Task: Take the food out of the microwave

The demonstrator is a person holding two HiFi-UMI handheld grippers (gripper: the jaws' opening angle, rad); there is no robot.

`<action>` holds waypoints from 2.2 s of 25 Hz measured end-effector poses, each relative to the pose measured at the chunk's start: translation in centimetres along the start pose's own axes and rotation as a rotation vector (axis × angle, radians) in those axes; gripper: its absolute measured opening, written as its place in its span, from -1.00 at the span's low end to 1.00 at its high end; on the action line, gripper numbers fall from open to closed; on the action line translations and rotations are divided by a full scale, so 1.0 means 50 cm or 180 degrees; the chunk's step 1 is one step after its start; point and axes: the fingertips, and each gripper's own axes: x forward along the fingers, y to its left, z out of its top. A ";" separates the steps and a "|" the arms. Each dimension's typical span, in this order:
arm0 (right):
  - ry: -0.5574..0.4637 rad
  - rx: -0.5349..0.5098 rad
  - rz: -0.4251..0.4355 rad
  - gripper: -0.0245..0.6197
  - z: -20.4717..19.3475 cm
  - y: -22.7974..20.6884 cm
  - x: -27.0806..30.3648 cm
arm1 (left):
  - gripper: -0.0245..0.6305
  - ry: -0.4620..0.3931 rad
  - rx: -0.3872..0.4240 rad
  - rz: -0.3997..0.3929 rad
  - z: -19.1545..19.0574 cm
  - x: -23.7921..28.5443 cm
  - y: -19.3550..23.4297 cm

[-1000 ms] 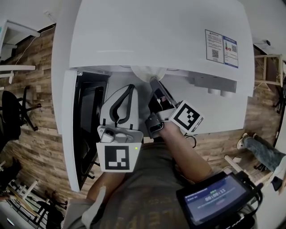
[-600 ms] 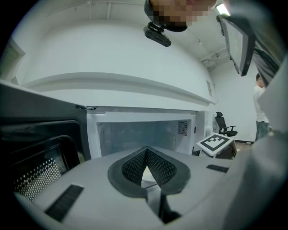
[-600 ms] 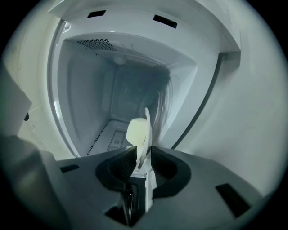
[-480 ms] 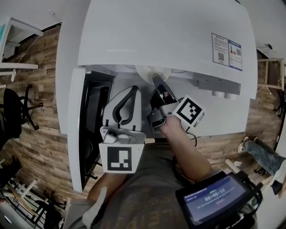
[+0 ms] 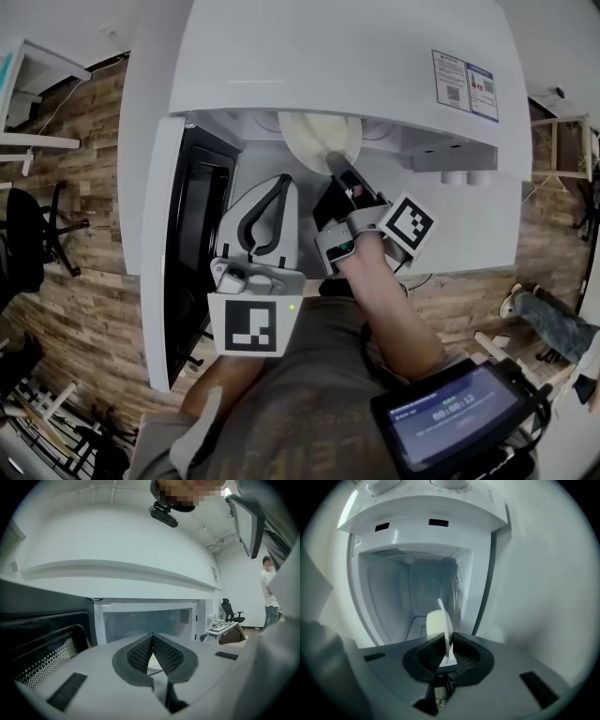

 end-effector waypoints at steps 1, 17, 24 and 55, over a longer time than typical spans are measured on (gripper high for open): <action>0.0008 -0.0046 0.0015 -0.78 -0.001 0.004 -0.008 | -0.90 -0.0025 -0.0009 0.0024 0.003 -0.005 -0.003; 0.0429 -0.0355 -0.0033 -0.78 -0.039 -0.013 -0.249 | -0.90 -0.0153 -0.0085 0.0383 0.037 -0.165 -0.191; 0.0430 -0.0340 -0.0154 -0.78 -0.033 -0.056 -0.376 | -0.90 -0.0170 -0.0013 0.0222 0.042 -0.201 -0.303; 0.0128 -0.0661 -0.0658 -0.73 0.079 -0.184 -0.439 | -0.90 0.0075 -0.0201 0.0008 -0.028 -0.135 -0.357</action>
